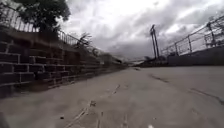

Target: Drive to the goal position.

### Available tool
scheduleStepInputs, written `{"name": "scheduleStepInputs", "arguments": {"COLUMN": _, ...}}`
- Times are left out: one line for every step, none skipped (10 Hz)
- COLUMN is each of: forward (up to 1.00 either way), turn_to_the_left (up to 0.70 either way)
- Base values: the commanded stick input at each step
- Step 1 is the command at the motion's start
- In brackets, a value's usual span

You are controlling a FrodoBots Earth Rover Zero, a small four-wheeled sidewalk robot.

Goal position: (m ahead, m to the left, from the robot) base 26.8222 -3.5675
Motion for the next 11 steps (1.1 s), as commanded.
{"name": "scheduleStepInputs", "arguments": {"forward": 1.0, "turn_to_the_left": 0.0}}
{"name": "scheduleStepInputs", "arguments": {"forward": 1.0, "turn_to_the_left": 0.0}}
{"name": "scheduleStepInputs", "arguments": {"forward": 1.0, "turn_to_the_left": 0.0}}
{"name": "scheduleStepInputs", "arguments": {"forward": 1.0, "turn_to_the_left": 0.0}}
{"name": "scheduleStepInputs", "arguments": {"forward": 1.0, "turn_to_the_left": -0.27}}
{"name": "scheduleStepInputs", "arguments": {"forward": 1.0, "turn_to_the_left": -0.27}}
{"name": "scheduleStepInputs", "arguments": {"forward": 1.0, "turn_to_the_left": 0.0}}
{"name": "scheduleStepInputs", "arguments": {"forward": 1.0, "turn_to_the_left": 0.0}}
{"name": "scheduleStepInputs", "arguments": {"forward": 1.0, "turn_to_the_left": 0.0}}
{"name": "scheduleStepInputs", "arguments": {"forward": 1.0, "turn_to_the_left": 0.0}}
{"name": "scheduleStepInputs", "arguments": {"forward": 1.0, "turn_to_the_left": 0.0}}
